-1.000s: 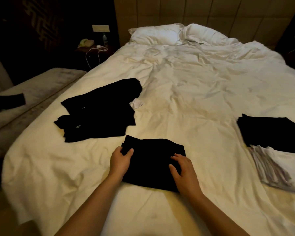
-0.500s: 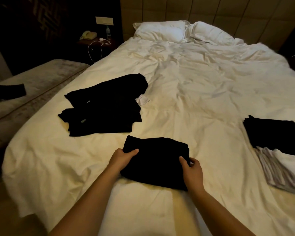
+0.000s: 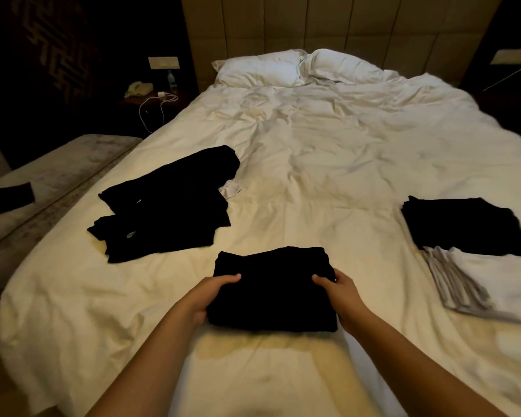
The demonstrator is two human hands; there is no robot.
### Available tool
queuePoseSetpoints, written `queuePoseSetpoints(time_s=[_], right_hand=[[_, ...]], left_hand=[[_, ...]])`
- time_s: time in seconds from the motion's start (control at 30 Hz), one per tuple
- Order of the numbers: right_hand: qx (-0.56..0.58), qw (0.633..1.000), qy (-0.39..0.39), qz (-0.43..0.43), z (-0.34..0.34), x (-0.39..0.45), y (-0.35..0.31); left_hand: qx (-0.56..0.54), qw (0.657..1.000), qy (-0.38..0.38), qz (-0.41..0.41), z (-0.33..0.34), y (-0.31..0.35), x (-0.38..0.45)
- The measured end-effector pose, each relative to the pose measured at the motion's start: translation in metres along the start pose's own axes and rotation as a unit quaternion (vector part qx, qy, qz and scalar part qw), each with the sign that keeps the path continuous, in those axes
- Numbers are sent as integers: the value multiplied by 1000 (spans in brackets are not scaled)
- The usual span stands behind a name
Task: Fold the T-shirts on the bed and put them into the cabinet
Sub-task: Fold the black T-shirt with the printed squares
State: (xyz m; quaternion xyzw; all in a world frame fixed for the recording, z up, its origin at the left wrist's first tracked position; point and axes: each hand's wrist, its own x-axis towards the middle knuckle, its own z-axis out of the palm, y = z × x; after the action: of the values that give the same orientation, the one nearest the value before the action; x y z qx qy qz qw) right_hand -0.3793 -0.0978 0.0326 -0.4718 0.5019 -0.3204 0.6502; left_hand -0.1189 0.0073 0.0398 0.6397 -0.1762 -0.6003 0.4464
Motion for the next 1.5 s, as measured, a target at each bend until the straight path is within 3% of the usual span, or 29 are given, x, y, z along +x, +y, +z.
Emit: queuePoseSetpoints(time_s=[0.5, 0.7, 1.13, 1.33, 1.5], right_hand=[[-30, 986, 119, -111, -193, -8, -48], [-17, 981, 152, -122, -273, 1, -76], [-49, 955, 259, -135, -386, 79, -114], [-113, 938, 291, -150, -421, 119, -124], [-210, 924, 297, -117, -439, 149, -116]], left_hand=[[6, 993, -67, 95, 212, 22, 20], [-9, 992, -100, 74, 294, 32, 37], [-14, 990, -45, 137, 435, 74, 124], [-15, 994, -45, 95, 473, 96, 165], [48, 995, -17, 85, 487, 90, 189]])
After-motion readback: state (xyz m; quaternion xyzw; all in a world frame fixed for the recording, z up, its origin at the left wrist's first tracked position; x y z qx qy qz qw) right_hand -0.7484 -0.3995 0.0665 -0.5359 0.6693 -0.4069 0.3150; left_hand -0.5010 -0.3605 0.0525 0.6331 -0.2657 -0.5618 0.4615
